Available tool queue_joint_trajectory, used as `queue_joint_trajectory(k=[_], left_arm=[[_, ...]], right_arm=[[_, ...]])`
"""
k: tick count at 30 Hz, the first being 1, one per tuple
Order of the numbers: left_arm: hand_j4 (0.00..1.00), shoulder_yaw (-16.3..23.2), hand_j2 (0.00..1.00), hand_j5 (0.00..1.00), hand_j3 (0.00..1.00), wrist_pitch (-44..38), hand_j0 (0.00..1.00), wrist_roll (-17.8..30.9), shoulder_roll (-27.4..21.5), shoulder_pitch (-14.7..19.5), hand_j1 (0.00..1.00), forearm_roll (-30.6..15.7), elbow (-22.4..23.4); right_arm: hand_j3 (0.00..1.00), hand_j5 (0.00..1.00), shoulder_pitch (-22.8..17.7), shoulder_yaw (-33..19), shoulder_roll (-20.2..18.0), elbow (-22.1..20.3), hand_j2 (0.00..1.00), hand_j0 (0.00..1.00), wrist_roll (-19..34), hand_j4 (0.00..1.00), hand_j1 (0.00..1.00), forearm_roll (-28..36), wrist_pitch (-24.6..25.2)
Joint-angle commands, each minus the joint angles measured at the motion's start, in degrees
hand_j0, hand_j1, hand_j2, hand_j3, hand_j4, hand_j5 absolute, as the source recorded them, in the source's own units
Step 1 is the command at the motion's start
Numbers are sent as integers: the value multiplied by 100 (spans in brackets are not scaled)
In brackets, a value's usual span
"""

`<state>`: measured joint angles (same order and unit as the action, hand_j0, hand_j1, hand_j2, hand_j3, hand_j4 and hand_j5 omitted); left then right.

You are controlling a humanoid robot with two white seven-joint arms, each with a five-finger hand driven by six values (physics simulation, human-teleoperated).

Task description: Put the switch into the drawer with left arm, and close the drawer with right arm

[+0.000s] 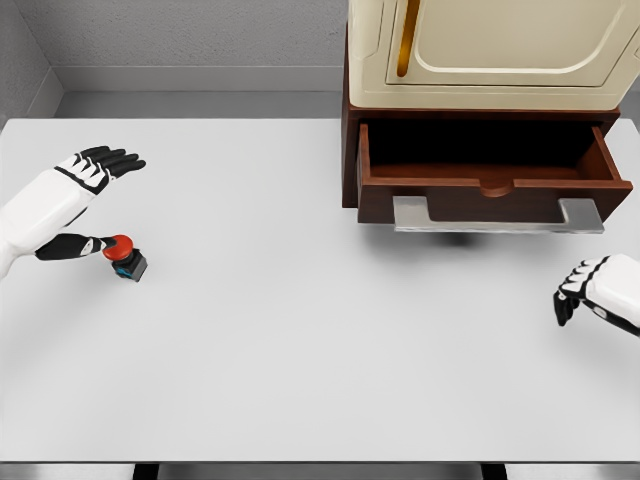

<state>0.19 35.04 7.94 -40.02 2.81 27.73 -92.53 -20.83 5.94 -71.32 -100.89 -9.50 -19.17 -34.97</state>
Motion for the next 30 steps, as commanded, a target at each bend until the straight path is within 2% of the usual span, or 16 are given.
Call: queue_joint_trajectory(k=[1, 6, 8, 10, 12, 13, 15, 16, 17, 20, 23, 25, 30], left_arm=[[100, -1, 100, 100, 100, -4, 100, -3, -6, 0, 100, -39, -2], [100, -1, 100, 100, 100, -4, 100, -56, -14, -62, 100, -180, -19], [100, 60, 100, 100, 100, -4, 100, -65, -85, -202, 100, -1392, 25], [100, 69, 100, 100, 100, -4, 100, -65, -243, -316, 100, -2359, 95], [100, 166, 100, 100, 100, -4, 100, -65, -392, -308, 100, -2763, 200], [100, 350, 100, 100, 100, -4, 100, -65, -392, -308, 100, -3106, 183], [100, 394, 100, 100, 100, -4, 100, -56, -375, -281, 100, -3748, 192], [100, 394, 100, 100, 100, -4, 100, -47, -366, -272, 100, -3827, 183], [100, 421, 100, 100, 100, -4, 100, -12, -348, -316, 100, -4108, 156], [100, 1010, 100, 100, 100, -4, 100, -3, -383, -316, 100, -4882, 113], [100, 1229, 100, 100, 100, -4, 100, -3, -383, -325, 100, -5505, 104], [100, 1282, 100, 100, 100, -4, 100, -3, -383, -316, 100, -5691, 139], [100, 1352, 100, 100, 100, -156, 100, -3, -383, -325, 100, -5664, 244]], right_arm=[[18, 18, 0, 3, -22, -28, 18, 18, -17, 18, 18, 0, -3], [22, 22, -53, 3, -40, -36, 22, 22, 18, 22, 22, 9, -3], [22, 22, -53, 3, -57, -28, 22, 22, 18, 22, 22, 9, -3], [23, 23, -62, 3, -57, -28, 23, 23, 27, 23, 23, 1, -3], [26, 26, -79, 12, -84, -28, 26, 26, 27, 26, 26, 1, -3], [26, 26, -79, 12, -136, -28, 26, 26, 27, 26, 26, 0, -3], [26, 26, -79, 12, -224, -28, 26, 26, 18, 26, 26, 0, -3], [26, 26, -79, 12, -233, -28, 26, 26, 18, 26, 26, 0, -3], [26, 26, -97, 12, -242, -28, 26, 26, 18, 26, 26, 0, -3], [30, 30, -237, 12, -251, -28, 30, 30, 18, 30, 30, -52, -3], [31, 31, -255, 12, -259, -28, 31, 31, 18, 31, 31, -79, -3], [31, 31, -246, 12, -268, -28, 31, 31, 27, 31, 31, -79, -3], [32, 32, -237, 12, -365, -28, 32, 32, 27, 32, 32, -79, -3]])
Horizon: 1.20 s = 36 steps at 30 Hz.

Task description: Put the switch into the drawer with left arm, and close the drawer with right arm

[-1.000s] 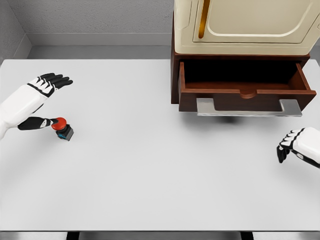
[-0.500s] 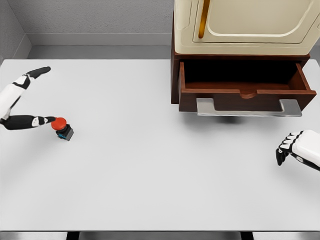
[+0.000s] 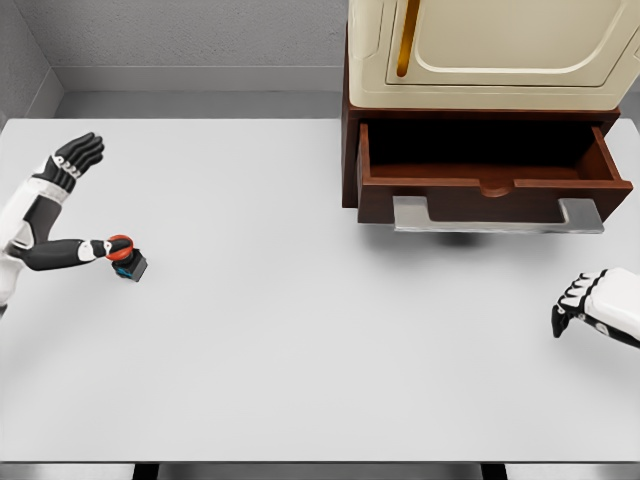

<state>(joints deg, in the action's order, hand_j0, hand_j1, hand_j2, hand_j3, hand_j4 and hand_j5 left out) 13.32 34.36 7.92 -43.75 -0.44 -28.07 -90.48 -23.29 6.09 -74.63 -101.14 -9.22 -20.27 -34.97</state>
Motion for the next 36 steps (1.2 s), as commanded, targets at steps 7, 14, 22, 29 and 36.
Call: queue_joint_trajectory(k=[7, 14, 22, 29, 36], left_arm=[[100, 198, 100, 100, 100, -1273, 100, 8, -2, 62, 100, 267, 426], [100, 180, 100, 100, 100, -1344, 100, 25, 69, 26, 100, -128, 452], [100, 136, 100, 100, 100, -1370, 100, 26, 596, 9, 100, -172, 663], [100, 127, 100, 100, 100, -1361, 100, 26, 701, 62, 100, -137, 1155], [100, 145, 100, 100, 100, -1326, 100, 26, 754, 53, 100, 47, 1305]], right_arm=[[38, 38, 44, -11, -34, -2, 38, 38, 86, 38, 38, 41, -3], [38, 38, 97, -38, -25, -10, 38, 38, 192, 38, 38, 94, -3], [38, 38, 70, -37, -43, -11, 38, 38, 210, 38, 38, 94, -3], [40, 40, 44, -37, -51, -11, 40, 40, 219, 40, 40, 85, -3], [38, 38, 44, -37, -51, -2, 38, 38, 219, 38, 38, 85, -3]])
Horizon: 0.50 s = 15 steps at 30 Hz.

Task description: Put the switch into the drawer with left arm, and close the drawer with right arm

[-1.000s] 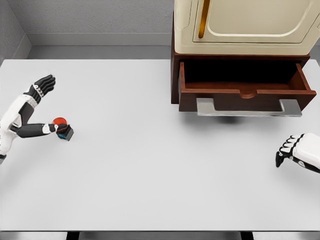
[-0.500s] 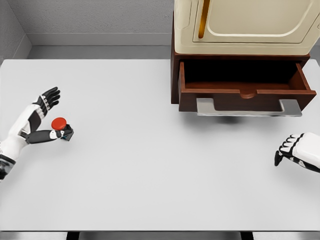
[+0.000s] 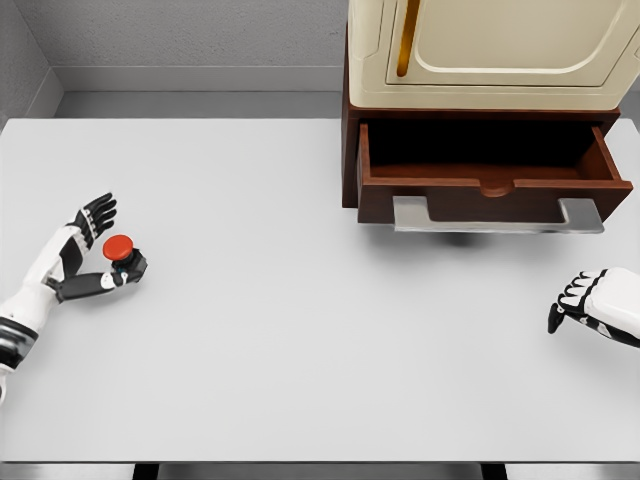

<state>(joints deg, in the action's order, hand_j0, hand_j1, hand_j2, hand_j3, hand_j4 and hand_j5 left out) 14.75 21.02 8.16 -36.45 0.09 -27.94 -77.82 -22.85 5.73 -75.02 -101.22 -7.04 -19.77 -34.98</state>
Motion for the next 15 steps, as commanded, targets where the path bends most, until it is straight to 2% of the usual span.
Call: queue_joint_trajectory(k=[1, 5, 13, 15], left_arm=[[100, 2, 100, 100, 100, 7, 100, -7, 24, 0, 100, 34, 39], [100, -7, 100, 100, 100, 16, 100, -7, 94, 9, 100, 254, 110], [100, -77, 100, 100, 100, 16, 100, -16, 138, 9, 100, 491, 110], [90, -86, 90, 90, 90, 16, 90, -16, 129, 0, 90, 491, 118]], right_arm=[[38, 38, 0, -2, -12, -3, 38, 38, -7, 38, 38, 35, -2], [35, 35, 0, -2, -12, -3, 35, 35, -7, 35, 35, 35, -2], [36, 36, 0, -2, -65, 5, 36, 36, 1, 36, 36, 35, -2], [35, 35, 0, -2, -56, 5, 35, 35, -7, 35, 35, 35, -2]])
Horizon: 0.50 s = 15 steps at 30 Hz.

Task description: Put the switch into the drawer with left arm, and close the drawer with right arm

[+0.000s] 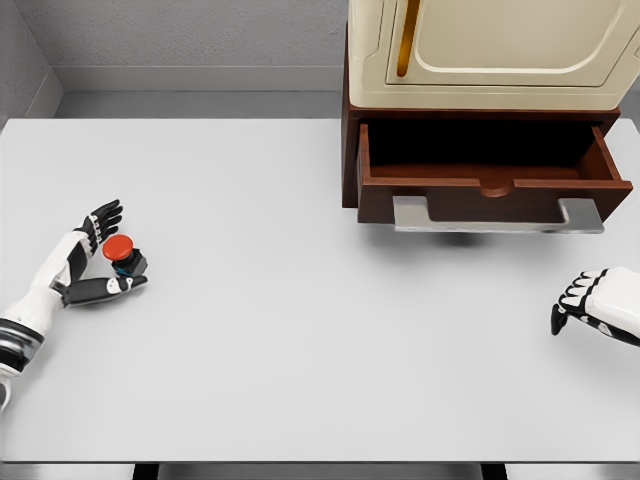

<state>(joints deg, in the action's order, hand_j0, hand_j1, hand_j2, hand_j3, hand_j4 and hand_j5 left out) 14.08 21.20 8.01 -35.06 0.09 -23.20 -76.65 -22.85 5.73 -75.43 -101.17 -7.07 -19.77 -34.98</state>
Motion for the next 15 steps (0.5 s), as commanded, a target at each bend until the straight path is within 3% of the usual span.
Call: queue_joint_trajectory(k=[1, 3, 5, 12, 15], left_arm=[[88, -20, 88, 88, 88, 6, 88, -1, -9, 0, 88, 17, 1], [77, -20, 77, 77, 77, 7, 77, -1, -18, 0, 77, 17, 18], [73, -20, 73, 73, 73, 7, 73, -1, -27, -9, 73, 25, 18], [73, -20, 73, 73, 73, 15, 73, -1, -62, -53, 73, 26, 80], [64, -81, 64, 64, 64, 24, 64, -1, -62, -62, 64, 26, 97]], right_arm=[[35, 35, 0, -2, -16, 1, 35, 35, -5, 35, 35, 35, -2], [35, 35, 0, -2, -16, -8, 35, 35, -5, 35, 35, 35, -2], [35, 35, 0, -2, -16, 1, 35, 35, -5, 35, 35, 35, -2], [35, 35, 0, -2, -25, -8, 35, 35, 4, 35, 35, 35, -2], [35, 35, 0, -2, -25, 1, 35, 35, 4, 35, 35, 26, -2]])
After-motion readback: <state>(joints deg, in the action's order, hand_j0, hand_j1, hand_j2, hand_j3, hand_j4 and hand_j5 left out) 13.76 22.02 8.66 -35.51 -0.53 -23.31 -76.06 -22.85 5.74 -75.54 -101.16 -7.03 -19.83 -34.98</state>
